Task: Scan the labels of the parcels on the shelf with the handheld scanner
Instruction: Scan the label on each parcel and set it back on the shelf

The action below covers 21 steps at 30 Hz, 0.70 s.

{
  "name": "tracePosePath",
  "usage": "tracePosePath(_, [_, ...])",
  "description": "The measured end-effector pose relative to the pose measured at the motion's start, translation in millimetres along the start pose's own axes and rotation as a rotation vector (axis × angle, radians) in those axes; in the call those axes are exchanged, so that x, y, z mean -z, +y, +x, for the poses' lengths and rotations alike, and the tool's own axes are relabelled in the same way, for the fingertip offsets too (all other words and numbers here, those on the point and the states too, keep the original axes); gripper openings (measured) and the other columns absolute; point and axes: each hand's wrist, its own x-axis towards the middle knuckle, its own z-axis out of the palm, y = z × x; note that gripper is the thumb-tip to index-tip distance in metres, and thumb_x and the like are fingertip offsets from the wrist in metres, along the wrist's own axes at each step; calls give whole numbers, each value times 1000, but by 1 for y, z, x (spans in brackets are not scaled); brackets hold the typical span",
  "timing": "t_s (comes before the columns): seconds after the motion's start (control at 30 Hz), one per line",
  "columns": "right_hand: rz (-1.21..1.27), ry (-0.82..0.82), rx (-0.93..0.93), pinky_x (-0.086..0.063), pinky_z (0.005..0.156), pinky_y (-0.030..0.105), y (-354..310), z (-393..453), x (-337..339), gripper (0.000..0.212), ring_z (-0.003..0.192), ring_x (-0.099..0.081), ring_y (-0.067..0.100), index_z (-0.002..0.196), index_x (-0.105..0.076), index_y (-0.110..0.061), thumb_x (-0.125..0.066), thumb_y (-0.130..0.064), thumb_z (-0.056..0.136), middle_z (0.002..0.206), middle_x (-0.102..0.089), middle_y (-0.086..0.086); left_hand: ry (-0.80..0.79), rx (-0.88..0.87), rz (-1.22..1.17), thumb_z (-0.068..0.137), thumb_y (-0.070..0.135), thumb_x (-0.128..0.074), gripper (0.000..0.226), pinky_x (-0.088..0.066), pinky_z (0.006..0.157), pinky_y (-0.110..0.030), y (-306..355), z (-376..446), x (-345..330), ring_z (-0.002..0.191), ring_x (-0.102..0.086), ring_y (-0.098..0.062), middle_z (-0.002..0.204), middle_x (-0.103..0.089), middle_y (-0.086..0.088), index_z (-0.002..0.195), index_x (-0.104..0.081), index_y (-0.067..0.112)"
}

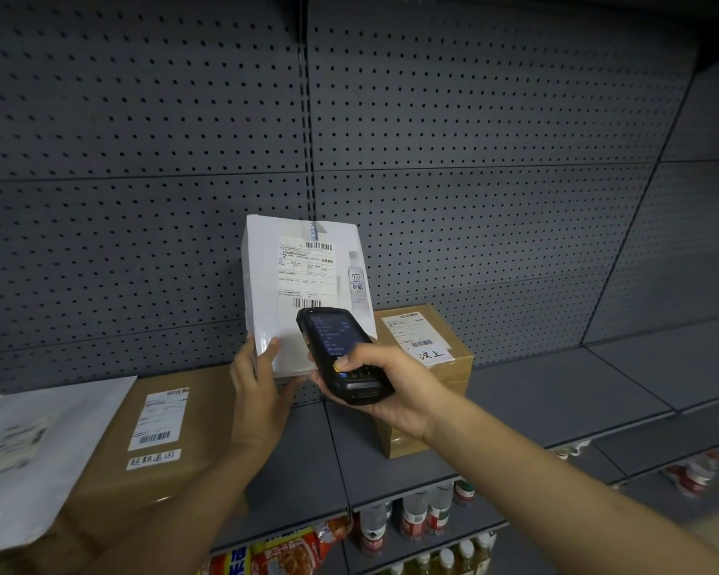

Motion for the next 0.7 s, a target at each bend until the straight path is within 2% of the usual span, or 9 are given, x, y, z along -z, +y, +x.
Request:
tracePosePath(0.17, [-14,-7,5,-57,87,35,3,7,3,63,90,-67,31,131,-51,9,-59,5,69,110,-63,21,2,-14,2,69,10,-83,83,-51,89,-55,-4,0,1,125,-37,-43,135,-34,-23,136,-35,13])
tracePosePath(0.27, [-40,-14,19,-48,103,42,6,12,10,58,92,-66,30,127,-55,5,-59,5,69,110,-63,20,-3,-28,16,67,14,-85,81,-52,87,-49,-4,-5,3,121,-41,-42,133,-33,-17,134,-39,11])
tracePosePath(0.33, [-83,13,32,-47,104,45,8,17,16,61,94,-67,30,129,-55,3,-60,5,68,109,-65,19,-31,-10,29,68,22,-82,77,-53,85,-46,-6,-12,3,119,-44,-41,131,-34,-16,132,-41,11])
tracePosePath(0.47, [-126,71,22,-57,86,36,15,24,32,69,90,-70,30,134,-51,-2,-62,5,66,109,-66,18,-160,109,62,67,31,-83,79,-56,82,-47,-12,-27,1,120,-45,-38,131,-39,-18,134,-47,10])
tracePosePath(0.57, [-173,147,5,-56,61,27,22,31,45,70,83,-71,25,133,-51,-4,-64,3,64,103,-67,14,-252,245,13,69,40,-80,83,-49,95,-42,-13,-35,0,128,-36,-29,138,-34,-10,139,-44,13])
tracePosePath(0.7, [-185,239,-26,-57,64,30,36,42,70,76,105,-66,34,135,-48,-7,-67,3,62,119,-65,22,-342,357,-17,71,44,-78,85,-44,102,-38,-17,-49,-5,131,-32,-21,139,-29,-2,143,-39,21])
